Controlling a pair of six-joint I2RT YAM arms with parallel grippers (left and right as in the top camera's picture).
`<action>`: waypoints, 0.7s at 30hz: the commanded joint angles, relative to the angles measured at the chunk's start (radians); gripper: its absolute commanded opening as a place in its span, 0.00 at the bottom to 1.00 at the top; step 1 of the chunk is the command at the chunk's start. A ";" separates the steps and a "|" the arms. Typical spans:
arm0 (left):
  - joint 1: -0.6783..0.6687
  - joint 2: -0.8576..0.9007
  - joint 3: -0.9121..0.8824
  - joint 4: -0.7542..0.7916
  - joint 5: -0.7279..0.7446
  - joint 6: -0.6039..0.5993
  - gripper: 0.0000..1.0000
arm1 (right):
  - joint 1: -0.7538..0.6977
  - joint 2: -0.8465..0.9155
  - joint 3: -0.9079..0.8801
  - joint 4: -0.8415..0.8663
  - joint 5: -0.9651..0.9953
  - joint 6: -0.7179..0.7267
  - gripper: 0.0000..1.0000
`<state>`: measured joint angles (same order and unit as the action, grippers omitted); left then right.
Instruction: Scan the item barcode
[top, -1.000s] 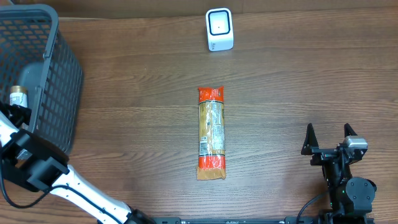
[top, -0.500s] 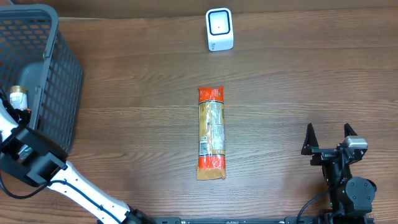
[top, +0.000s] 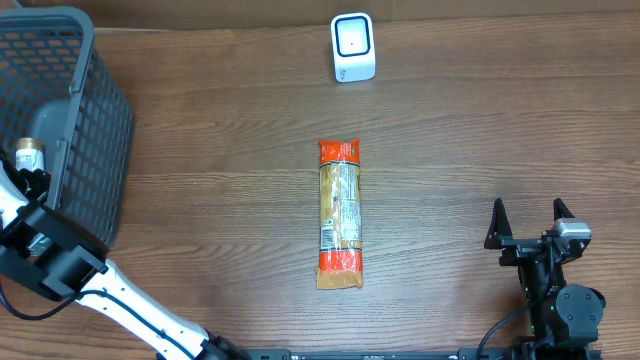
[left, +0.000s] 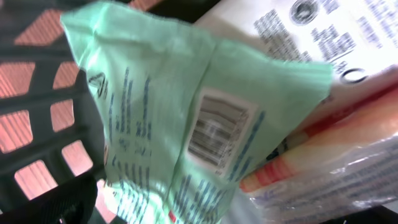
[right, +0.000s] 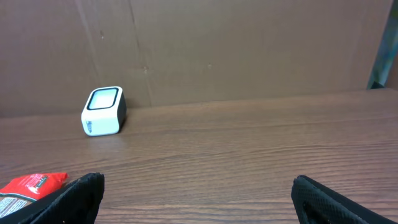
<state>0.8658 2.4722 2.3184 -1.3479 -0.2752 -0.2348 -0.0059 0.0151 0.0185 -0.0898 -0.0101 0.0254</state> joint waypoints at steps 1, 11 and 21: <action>0.008 0.008 0.000 0.017 0.014 0.030 1.00 | -0.002 -0.008 -0.010 0.006 0.012 -0.004 1.00; 0.008 0.008 -0.039 0.084 0.077 0.030 1.00 | -0.002 -0.008 -0.010 0.006 0.012 -0.004 1.00; 0.002 0.005 -0.141 0.132 0.114 0.039 0.55 | -0.002 -0.008 -0.010 0.006 0.012 -0.004 1.00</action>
<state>0.8658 2.4542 2.2124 -1.2240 -0.2325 -0.2077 -0.0059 0.0151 0.0185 -0.0902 -0.0101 0.0257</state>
